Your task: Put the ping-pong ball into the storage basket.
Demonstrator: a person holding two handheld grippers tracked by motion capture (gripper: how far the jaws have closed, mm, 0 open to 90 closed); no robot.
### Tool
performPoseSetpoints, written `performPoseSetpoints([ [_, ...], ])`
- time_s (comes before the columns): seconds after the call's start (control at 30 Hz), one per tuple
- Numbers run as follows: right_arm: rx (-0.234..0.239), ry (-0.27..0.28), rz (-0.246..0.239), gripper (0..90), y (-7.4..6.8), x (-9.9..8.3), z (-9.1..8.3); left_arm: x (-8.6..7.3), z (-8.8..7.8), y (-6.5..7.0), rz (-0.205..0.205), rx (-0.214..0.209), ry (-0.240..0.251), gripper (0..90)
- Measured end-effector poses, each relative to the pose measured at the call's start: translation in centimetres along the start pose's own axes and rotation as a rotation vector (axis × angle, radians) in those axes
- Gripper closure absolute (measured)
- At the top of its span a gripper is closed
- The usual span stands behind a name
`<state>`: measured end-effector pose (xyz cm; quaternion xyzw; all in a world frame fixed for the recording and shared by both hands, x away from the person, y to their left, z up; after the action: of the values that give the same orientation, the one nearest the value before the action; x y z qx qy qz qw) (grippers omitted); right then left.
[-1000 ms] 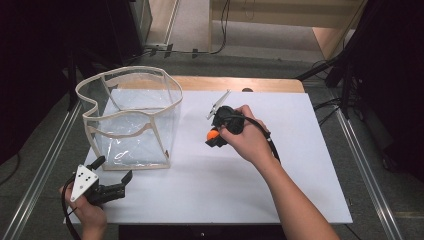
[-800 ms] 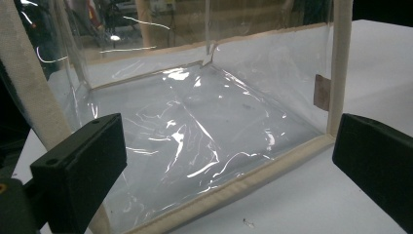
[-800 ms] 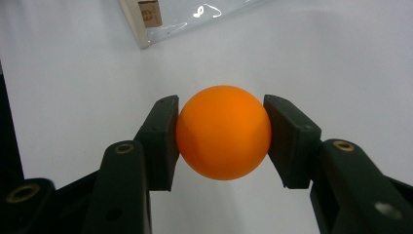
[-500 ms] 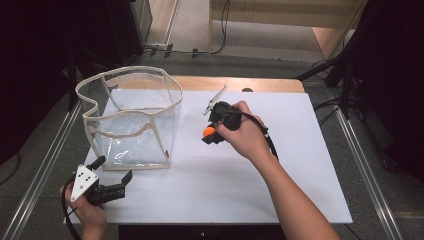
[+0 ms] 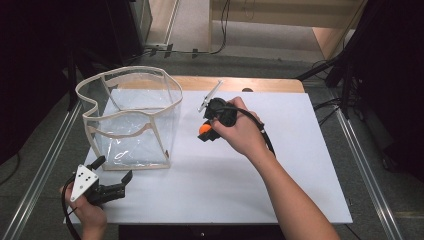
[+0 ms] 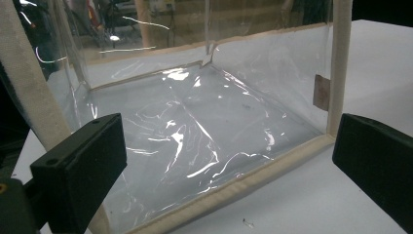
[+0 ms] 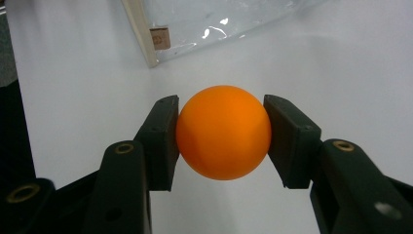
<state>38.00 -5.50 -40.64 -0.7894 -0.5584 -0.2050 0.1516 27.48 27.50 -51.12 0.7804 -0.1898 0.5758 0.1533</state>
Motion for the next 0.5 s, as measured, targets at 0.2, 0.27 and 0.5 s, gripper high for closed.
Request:
performPoseSetpoints([
  [0.2,-0.002,0.000,-0.004,47.9,-0.1,0.6,-0.2,0.0,0.0,0.0,0.000,0.000,0.001,0.0],
  [0.27,0.000,0.005,-0.015,47.8,0.0,0.8,-0.2,0.0,0.0,0.0,0.000,0.000,0.002,0.0],
  [0.5,0.000,-0.003,-0.016,47.8,0.0,1.5,-0.6,0.0,0.0,0.0,-0.001,0.000,0.001,0.0],
])
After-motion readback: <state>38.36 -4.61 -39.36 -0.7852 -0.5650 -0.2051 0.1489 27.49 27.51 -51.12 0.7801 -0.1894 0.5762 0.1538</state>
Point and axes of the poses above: each handheld gripper's, and its own axes: z roughly forward along the jaws, x roughly out of its top, y roughly to its right, the point moved 5 cm from there along z, roughly forward along the jaws, and after that the axes turned 5 degrees about -z, right-handed, at the moved point
